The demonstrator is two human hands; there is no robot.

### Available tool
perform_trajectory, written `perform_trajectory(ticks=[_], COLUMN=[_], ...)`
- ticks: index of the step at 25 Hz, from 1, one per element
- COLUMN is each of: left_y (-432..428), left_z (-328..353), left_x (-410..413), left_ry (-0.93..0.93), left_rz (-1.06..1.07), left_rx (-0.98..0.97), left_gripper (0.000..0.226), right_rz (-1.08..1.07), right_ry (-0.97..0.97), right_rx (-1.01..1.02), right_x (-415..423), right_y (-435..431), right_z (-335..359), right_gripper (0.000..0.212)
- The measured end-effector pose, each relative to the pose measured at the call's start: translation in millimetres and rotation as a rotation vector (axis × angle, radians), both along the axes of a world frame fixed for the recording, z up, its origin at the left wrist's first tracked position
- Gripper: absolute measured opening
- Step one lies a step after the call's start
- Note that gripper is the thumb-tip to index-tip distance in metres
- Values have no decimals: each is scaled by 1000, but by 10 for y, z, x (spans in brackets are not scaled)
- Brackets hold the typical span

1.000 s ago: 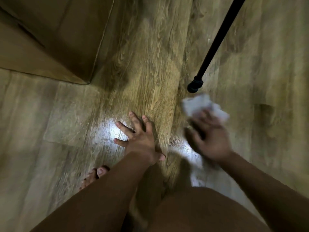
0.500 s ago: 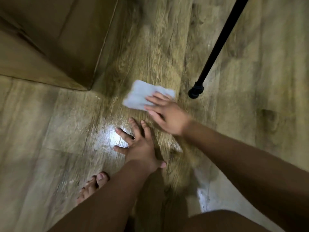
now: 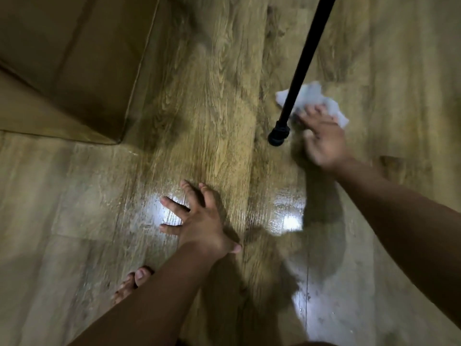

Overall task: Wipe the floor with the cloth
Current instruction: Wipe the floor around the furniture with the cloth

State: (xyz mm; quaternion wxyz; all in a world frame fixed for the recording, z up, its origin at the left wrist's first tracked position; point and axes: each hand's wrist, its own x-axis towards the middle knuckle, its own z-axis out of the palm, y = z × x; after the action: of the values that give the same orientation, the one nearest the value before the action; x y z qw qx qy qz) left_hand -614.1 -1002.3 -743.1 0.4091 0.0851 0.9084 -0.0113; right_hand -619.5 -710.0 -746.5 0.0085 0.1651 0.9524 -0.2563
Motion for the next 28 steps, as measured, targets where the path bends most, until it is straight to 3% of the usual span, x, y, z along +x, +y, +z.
perform_trajectory(ticks=[3,8,10,12,15,19,22,25,28], left_y=[-32,-2,51,71,15,-5,0,67,261], left_z=[4,106,135,131,111,227,409,668,900], left_x=[-21,-12,-19,-19,5,-10,-111,-347,-459], left_ry=[0,28,29,26,50,10,-42,-73,-53], left_rz=[-3,-38,-35,-27,-36,-62,-92,-57,-85], left_rx=[7,-33,-53,-64,-57,-75,-94,66,207], left_gripper=[159,157,157,158,160,158,149,108,70], right_rz=[248,64,165,359,517,298,305,125,-266], right_ry=[-66,-29,-125,-222,-239,-328,-250,-216,-354], right_rx=[45,5,43,80,199,176,170,167,101], right_x=[-17,1112,1458,1409,608,-266,466,1453,1800], right_y=[-125,-270,-701,-1037,-1221,-1372,-1315,-569,341], right_z=[-87,86,99,48,-3,4,-54,-84,-39], right_gripper=[55,58,61,65,63,64,66,66,71])
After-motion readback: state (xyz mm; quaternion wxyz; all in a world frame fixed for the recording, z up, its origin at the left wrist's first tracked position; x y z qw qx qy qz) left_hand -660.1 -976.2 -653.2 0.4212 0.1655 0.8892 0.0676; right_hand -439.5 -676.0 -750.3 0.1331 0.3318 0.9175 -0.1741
